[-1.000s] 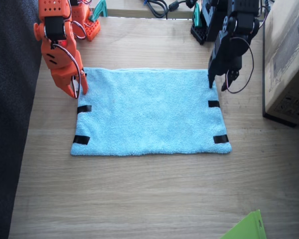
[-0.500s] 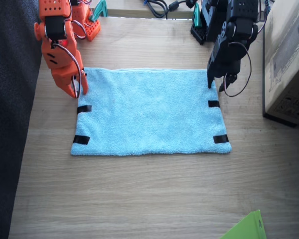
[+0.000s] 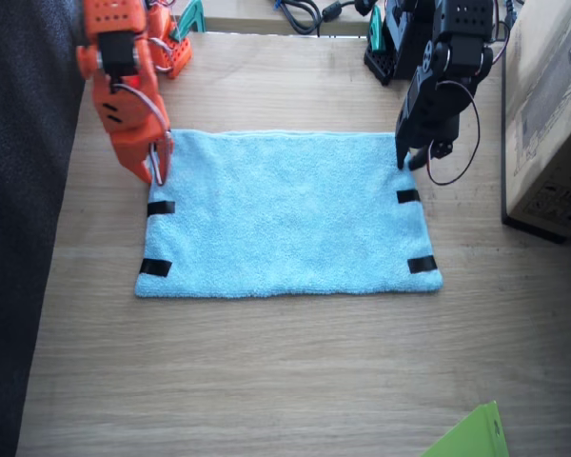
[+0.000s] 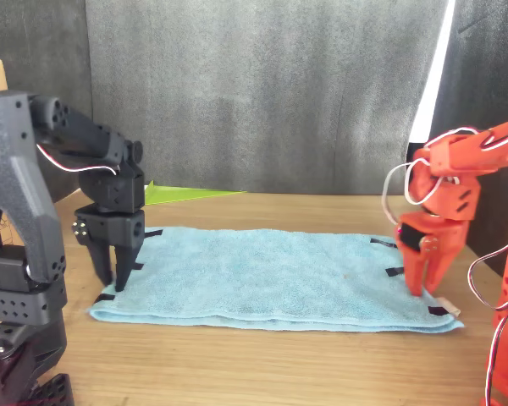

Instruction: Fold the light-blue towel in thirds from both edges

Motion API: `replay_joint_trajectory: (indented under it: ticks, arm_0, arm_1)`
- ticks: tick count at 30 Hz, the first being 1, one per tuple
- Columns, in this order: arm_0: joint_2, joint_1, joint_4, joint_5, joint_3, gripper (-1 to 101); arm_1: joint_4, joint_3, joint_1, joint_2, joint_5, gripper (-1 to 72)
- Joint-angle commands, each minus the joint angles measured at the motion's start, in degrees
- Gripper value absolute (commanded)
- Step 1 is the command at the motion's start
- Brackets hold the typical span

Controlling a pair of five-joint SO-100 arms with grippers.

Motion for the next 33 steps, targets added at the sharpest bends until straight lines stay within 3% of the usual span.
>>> replay_joint_trajectory:
  ticks: [1,16,33]
  arm_0:
    - [2.2,1.05,0.79,1.32,0.26,0]
    - [6.15,0.53,0.35,1.85,2.72,0]
    - [9.32,-1.67,3.52,1.67,-0.18,0]
  arm_1:
    - [0.44,-0.09,0.53,-0.79,0.44,0.1]
    - [2.11,-0.18,2.29,2.64,0.7,0.1]
    - [10.81,-7.65,5.89,8.7,2.02,0.1]
